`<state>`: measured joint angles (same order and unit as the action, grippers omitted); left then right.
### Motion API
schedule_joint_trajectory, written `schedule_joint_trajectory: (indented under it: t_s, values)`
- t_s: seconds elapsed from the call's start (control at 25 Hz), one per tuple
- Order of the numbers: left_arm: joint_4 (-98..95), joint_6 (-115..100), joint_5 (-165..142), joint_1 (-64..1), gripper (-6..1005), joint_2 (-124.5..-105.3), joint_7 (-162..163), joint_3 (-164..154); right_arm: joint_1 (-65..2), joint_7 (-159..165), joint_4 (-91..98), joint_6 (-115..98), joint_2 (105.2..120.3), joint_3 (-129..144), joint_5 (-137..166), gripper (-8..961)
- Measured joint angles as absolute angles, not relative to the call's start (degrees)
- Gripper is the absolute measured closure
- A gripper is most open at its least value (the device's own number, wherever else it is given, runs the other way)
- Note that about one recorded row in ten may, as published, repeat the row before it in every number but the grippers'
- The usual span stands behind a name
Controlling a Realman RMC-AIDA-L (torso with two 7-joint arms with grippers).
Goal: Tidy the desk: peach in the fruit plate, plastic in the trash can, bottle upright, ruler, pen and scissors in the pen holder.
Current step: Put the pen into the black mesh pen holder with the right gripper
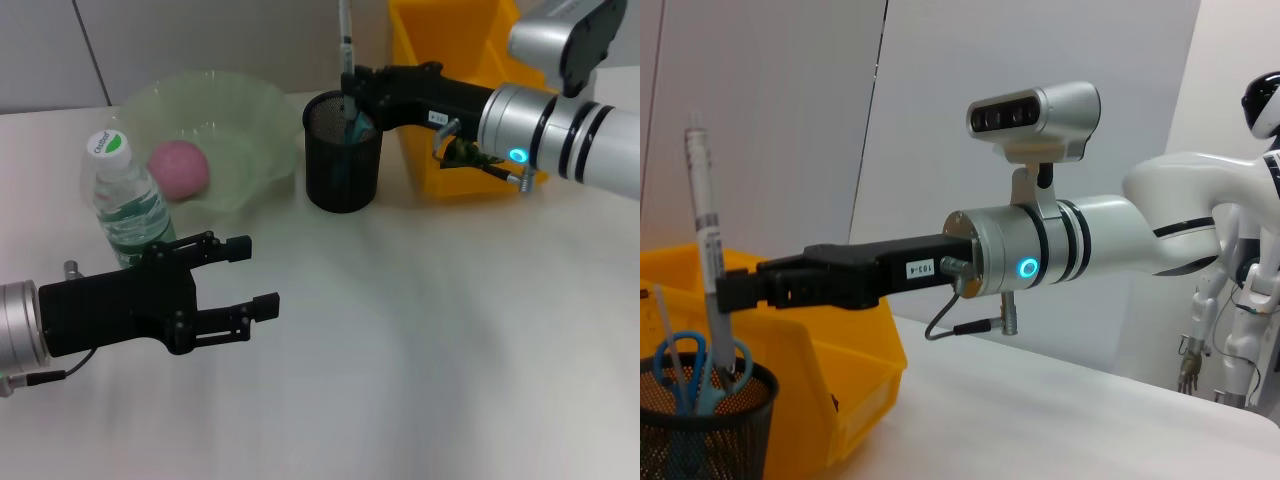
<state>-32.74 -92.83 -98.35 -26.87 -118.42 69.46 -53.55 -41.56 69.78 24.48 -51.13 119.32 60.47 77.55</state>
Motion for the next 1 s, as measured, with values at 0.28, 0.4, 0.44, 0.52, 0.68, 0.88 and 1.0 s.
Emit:
schedule_joint_trajectory:
  t_s: [0.28,0.4,0.44,0.52,0.68,0.88,1.0]
  values:
    - [-32.69,-92.85,-98.34,-26.90,197,-118.31,69.32,-53.53,-42.14,69.77,23.43,-50.05,119.36,61.17,77.21,834]
    - [-32.69,-92.85,-98.34,-26.89,197,-118.31,69.32,-53.53,-42.10,69.86,23.41,-49.97,119.36,61.15,77.18,834]
    - [-32.69,-92.81,-98.37,-26.89,197,-118.30,69.32,-53.63,-42.08,69.91,23.41,-49.86,119.36,61.13,77.17,834]
    - [-32.69,-92.81,-98.38,-26.89,197,-118.30,69.32,-53.63,-42.07,70.04,23.39,-49.22,119.36,61.05,77.15,834]
    - [-32.69,-92.86,-98.39,-26.80,197,-118.30,69.34,-53.58,-41.85,70.12,23.42,-48.48,119.43,60.61,77.02,833]
    - [-32.69,-92.92,-98.42,-26.66,197,-118.29,69.41,-53.48,-41.88,70.15,23.49,-48.53,119.45,61.05,76.99,671]
    - [-32.69,-92.94,-98.43,-26.64,197,-118.30,69.47,-53.48,-41.95,70.16,23.48,-48.63,119.44,61.07,76.99,594]
